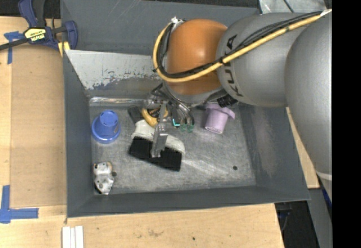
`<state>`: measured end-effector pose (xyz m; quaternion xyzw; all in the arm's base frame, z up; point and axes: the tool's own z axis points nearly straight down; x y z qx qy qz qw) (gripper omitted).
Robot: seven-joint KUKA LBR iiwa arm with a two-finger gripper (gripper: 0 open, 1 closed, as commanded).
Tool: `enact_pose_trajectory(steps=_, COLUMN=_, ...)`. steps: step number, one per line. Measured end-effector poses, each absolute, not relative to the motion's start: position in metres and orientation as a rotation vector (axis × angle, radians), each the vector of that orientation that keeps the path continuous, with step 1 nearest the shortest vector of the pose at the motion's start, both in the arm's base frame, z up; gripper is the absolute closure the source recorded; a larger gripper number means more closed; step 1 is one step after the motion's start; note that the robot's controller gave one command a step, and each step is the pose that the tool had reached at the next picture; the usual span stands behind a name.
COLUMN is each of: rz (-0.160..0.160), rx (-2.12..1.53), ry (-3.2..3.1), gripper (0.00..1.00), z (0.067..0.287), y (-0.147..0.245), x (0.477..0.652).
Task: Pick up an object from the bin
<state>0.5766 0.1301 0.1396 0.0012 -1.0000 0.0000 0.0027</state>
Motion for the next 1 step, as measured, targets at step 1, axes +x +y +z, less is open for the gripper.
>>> enact_pose_trajectory(steps=1, rz=-0.002, rx=0.0, ry=-3.144, gripper=0.0, z=0.144, y=0.1296, x=0.5786)
